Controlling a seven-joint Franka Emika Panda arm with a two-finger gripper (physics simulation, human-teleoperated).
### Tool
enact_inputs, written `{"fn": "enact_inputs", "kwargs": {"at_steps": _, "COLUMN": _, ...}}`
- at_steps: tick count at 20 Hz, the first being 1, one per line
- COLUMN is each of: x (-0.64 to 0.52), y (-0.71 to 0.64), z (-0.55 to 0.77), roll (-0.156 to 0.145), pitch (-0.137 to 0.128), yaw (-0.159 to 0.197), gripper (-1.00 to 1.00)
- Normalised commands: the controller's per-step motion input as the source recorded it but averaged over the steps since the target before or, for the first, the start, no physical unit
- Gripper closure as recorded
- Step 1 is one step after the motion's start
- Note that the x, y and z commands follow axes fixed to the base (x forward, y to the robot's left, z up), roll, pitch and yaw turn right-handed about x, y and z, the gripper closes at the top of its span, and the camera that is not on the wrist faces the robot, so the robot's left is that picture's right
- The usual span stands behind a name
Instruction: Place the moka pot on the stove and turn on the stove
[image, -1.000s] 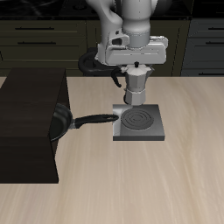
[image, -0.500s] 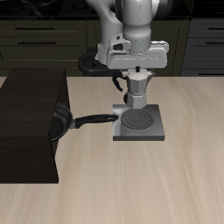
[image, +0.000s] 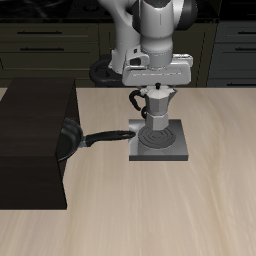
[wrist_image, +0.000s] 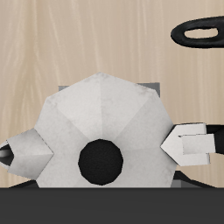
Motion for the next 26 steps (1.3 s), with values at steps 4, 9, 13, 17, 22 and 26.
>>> {"fn": "enact_inputs", "kwargs": {"at_steps": 4, "x": 0.08, "y": -0.02, "z": -0.12, "roll": -0.003, "pitch": 0.007, "yaw": -0.001, "gripper": 1.00}}
{"fn": "enact_inputs", "kwargs": {"at_steps": 9, "x": 0.02, "y": 0.02, "z": -0.17, "roll": -0.002, "pitch": 0.023, "yaw": 0.003, "gripper": 1.00}}
{"fn": "enact_inputs", "kwargs": {"at_steps": 13, "x": -0.02, "y": 0.04, "z": -0.09, "roll": 0.009, "pitch": 0.018, "yaw": 0.004, "gripper": 1.00}}
{"fn": "enact_inputs", "kwargs": {"at_steps": 17, "x": 0.00, "y": -0.02, "z": -0.05, "roll": -0.007, "pitch": 0.006, "yaw": 0.004, "gripper": 1.00}}
{"fn": "enact_inputs", "kwargs": {"at_steps": 22, "x": 0.03, "y": -0.03, "z": -0.11, "roll": 0.000, "pitch": 0.013, "yaw": 0.015, "gripper": 1.00}}
{"fn": "enact_inputs", "kwargs": {"at_steps": 26, "x": 0.06, "y": -0.01, "z": -0.07, "roll": -0.007, "pitch": 0.007, "yaw": 0.011, "gripper": 1.00}}
